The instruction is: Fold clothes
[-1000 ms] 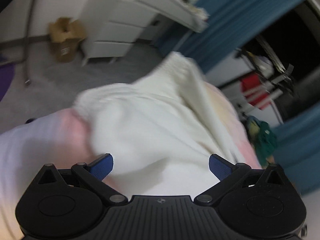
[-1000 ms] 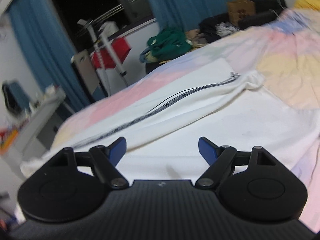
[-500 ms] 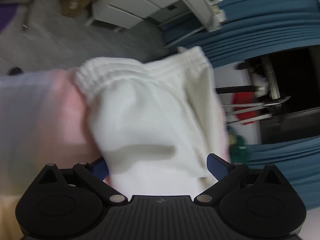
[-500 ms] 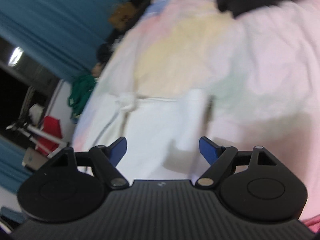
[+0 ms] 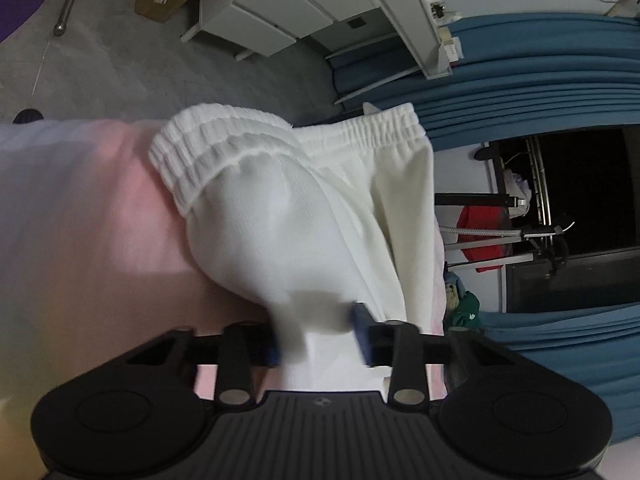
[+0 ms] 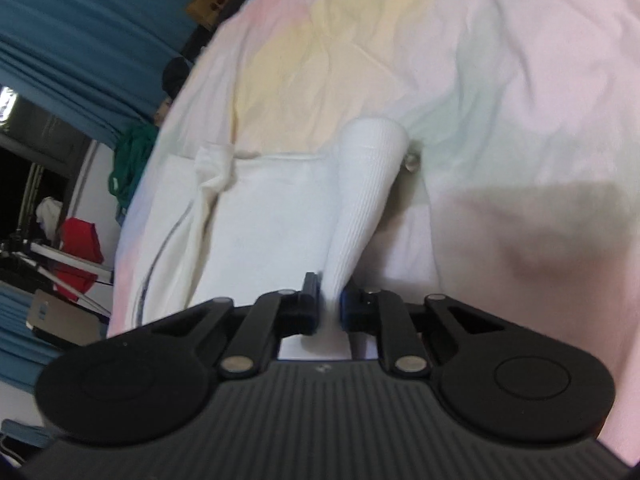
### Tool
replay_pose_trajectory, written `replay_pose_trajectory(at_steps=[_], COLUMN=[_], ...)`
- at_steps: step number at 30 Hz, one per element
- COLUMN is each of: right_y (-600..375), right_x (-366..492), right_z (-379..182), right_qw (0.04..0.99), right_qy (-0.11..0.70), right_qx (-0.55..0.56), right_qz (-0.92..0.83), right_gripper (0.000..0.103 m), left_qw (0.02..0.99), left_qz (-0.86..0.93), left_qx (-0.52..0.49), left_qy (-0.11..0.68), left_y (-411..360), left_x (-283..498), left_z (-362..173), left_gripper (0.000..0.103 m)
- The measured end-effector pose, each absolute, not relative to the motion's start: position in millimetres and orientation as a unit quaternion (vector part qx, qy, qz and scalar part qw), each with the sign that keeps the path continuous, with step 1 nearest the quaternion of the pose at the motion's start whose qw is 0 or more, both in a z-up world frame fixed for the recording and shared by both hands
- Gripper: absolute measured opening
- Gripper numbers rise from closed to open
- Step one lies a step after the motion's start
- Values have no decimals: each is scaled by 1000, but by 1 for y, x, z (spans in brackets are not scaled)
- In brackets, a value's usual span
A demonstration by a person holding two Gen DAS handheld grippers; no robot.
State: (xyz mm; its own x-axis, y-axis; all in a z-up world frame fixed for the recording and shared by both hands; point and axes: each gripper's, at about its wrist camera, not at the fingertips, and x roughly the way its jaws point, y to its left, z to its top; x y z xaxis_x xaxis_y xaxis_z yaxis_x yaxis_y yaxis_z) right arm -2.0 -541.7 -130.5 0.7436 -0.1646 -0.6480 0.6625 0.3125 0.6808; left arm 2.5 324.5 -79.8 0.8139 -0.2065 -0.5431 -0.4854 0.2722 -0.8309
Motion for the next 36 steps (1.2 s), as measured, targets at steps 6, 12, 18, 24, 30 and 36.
replay_pose_trajectory(at_steps=[6, 12, 18, 24, 30, 36], right_y=[-539, -531, -529, -536, -548, -550], right_x=[-14, -29, -34, 15, 129, 276], right_z=[-114, -93, -75, -34, 14, 2], right_qw=[795, 819, 828, 838, 860, 867], right_qy=[201, 165, 152, 143, 146, 192], right_qx=[512, 489, 479, 469, 430, 386], right_qz=[-254, -251, -247, -238, -233, -252], right_gripper=[8, 6, 6, 6, 6, 6], left_qw=[765, 780, 795, 811, 827, 847], left_qz=[98, 80, 64, 60, 76, 106], left_qx=[-581, -579, -566, -542, -507, -451], left_qy=[260, 225, 211, 212, 231, 261], left_y=[322, 324, 320, 317, 304, 279], left_x=[-12, -41, -47, 8, 127, 263], left_z=[-63, -44, -14, 35, 59, 58], left_gripper=[8, 6, 6, 6, 7, 7])
